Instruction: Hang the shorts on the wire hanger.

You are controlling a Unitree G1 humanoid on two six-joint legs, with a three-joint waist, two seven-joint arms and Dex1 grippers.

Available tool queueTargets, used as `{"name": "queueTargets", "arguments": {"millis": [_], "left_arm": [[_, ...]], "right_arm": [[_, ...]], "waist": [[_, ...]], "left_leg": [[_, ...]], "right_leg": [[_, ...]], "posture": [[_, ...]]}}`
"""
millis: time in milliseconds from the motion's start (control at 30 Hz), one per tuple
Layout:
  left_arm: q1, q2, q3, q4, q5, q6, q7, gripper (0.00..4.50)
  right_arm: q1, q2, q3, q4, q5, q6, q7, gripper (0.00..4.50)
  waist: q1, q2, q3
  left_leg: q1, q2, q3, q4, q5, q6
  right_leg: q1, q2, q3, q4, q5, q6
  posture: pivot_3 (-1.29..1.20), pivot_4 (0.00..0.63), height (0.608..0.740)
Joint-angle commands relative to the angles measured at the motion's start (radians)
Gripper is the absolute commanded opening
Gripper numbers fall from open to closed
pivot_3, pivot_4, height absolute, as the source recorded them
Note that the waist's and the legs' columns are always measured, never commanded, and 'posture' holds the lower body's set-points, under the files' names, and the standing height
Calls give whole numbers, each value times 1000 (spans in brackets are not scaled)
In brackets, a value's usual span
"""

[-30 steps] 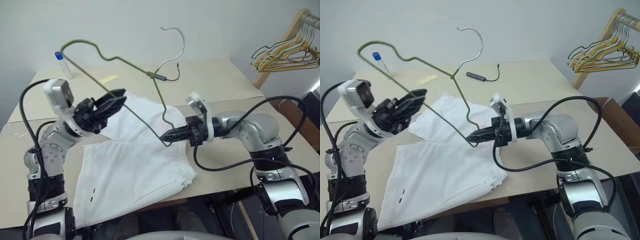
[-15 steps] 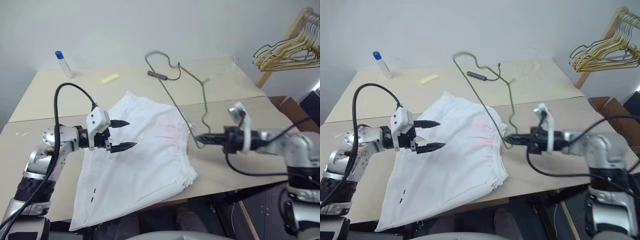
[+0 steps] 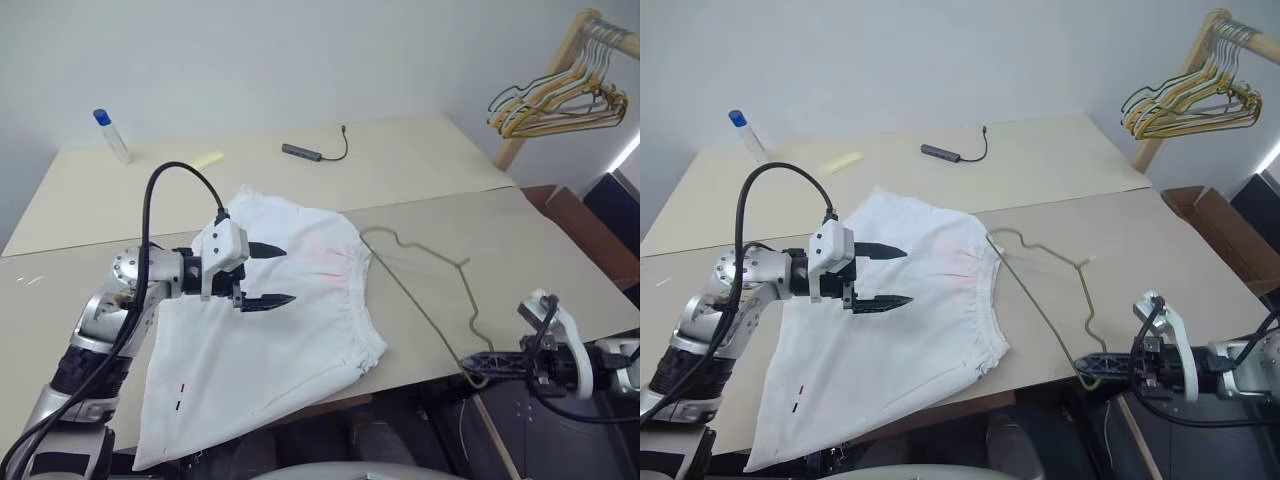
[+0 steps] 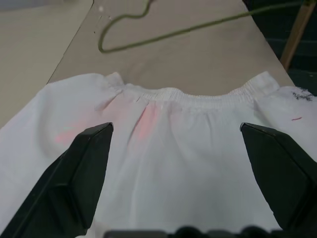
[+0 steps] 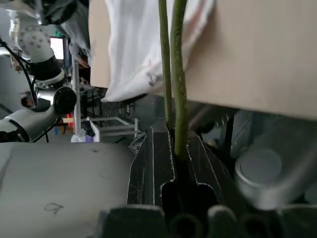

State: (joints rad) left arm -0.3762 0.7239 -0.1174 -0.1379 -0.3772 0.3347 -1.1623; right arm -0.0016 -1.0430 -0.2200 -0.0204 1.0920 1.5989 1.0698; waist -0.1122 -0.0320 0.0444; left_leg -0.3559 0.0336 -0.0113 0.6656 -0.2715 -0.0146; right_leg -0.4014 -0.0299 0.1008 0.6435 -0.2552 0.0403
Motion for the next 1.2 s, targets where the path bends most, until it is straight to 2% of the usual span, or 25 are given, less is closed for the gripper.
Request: {"name": "queueTargets", "arguments": {"millis": [33,467,1200], "left_arm": [[-12,9,3,-35,3,-9,-13,4467],[-8,8,-16,-37,33,-27,-34,4467],[14,-3,-32,-34,74,-54,-15,4467]], "right_arm": [[-14,-37,25,33,-19,-29,53,0],[-13,-1,117,39,-86,-72,40,0],[51,-48,114,-51,-87,-144,142,0]], "waist": [[-8,1,0],[-13,1,0],[-12,1,0]], "left_leg": [[0,0,0,0,0,0],[2,1,0,0,0,0],[2,1,0,0,0,0]], "right_leg": [[1,0,0,0,0,0],[5,1,0,-1,0,1],[6,1,0,-1,0,1]], "posture": [[-118,0,740],[-111,0,740],[-108,0,740]]}}
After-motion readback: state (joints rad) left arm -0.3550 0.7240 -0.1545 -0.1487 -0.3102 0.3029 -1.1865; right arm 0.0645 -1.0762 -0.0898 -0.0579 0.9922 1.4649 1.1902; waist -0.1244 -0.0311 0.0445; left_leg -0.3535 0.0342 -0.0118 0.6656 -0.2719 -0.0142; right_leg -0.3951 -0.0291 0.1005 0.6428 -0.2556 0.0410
